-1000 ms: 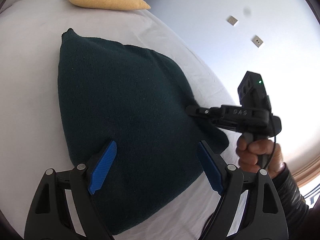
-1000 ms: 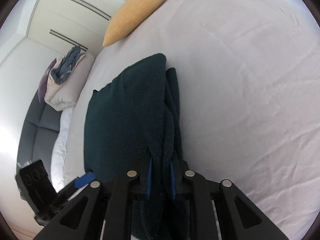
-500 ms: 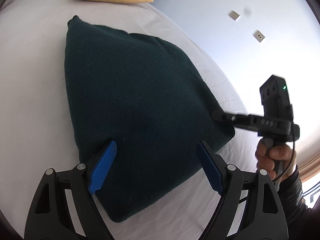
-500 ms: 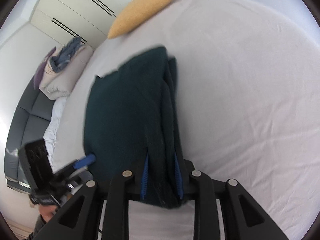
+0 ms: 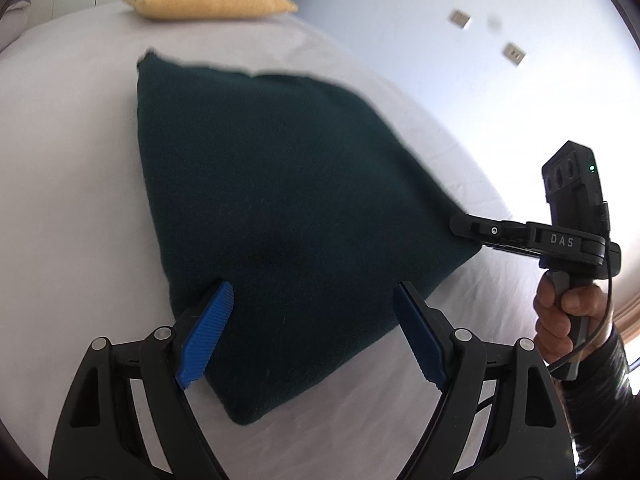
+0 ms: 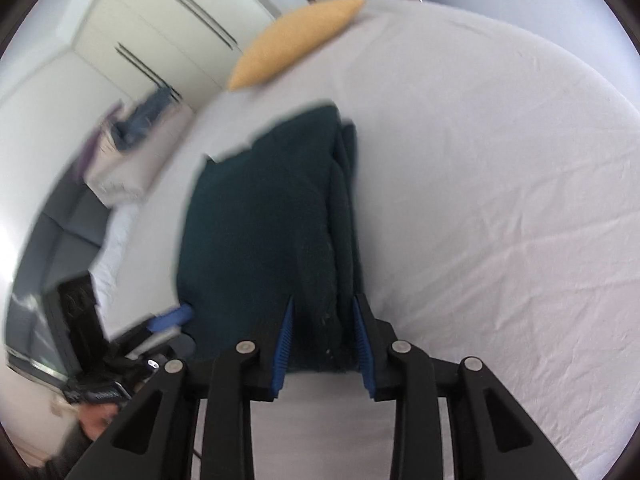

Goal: Fold small clothes

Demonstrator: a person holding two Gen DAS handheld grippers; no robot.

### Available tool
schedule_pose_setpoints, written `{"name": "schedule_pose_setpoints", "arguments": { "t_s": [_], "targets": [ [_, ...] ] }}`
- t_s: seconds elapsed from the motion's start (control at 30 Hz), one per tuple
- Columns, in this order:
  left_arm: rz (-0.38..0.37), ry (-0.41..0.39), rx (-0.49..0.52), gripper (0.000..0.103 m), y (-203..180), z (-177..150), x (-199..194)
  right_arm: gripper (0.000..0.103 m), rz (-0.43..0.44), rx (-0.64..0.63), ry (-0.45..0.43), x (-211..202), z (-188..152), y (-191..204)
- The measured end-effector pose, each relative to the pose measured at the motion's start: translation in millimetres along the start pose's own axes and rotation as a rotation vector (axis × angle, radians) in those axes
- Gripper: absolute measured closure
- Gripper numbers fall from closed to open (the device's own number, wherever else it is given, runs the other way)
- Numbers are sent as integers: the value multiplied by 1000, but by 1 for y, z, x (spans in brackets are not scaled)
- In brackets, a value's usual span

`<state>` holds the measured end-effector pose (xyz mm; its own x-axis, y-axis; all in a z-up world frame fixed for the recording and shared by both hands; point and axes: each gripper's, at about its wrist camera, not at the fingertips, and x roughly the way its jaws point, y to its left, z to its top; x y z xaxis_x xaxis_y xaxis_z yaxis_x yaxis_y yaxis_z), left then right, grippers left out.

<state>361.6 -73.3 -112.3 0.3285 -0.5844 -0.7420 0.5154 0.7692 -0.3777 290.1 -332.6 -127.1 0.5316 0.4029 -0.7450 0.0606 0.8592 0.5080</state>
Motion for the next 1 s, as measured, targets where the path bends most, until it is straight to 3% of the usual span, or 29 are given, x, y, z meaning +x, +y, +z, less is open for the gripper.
{"name": "schedule_pose_setpoints", "arguments": {
  "t_s": [0.07,0.17,0.33,0.37,0.43,0.53,0.57,0.7,0.9,1.0],
  "targets": [
    [8,1,18,21,-2,-6,4,69,-29,-3,20,9,-8,-8],
    [7,-10,42,21,-3,-3,-9,69,19,38,3,5,-7,-16],
    [5,-111,-31,25,20,43,-30,69,20,25,0,5,-2,-12],
    [9,-113,-37,31,22,57,-26,69,17,22,3,7,-2,-11],
    [26,-77,-64,60,30,83,-8,69,19,30,7,10,-1,-15],
    [71,-15,-114,81,54,104,16,69,25,25,9,10,-2,-17],
    [94,-5,-114,83,56,105,23,69,28,19,11,10,-2,-17],
    [202,-5,-29,84,40,95,42,69,42,21,16,10,-4,-20],
    [196,31,-31,84,45,90,57,67,32,10,16,2,-2,-14],
    [212,18,-35,84,48,91,62,66,26,9,-38,-17,6,-10]
  ]
}}
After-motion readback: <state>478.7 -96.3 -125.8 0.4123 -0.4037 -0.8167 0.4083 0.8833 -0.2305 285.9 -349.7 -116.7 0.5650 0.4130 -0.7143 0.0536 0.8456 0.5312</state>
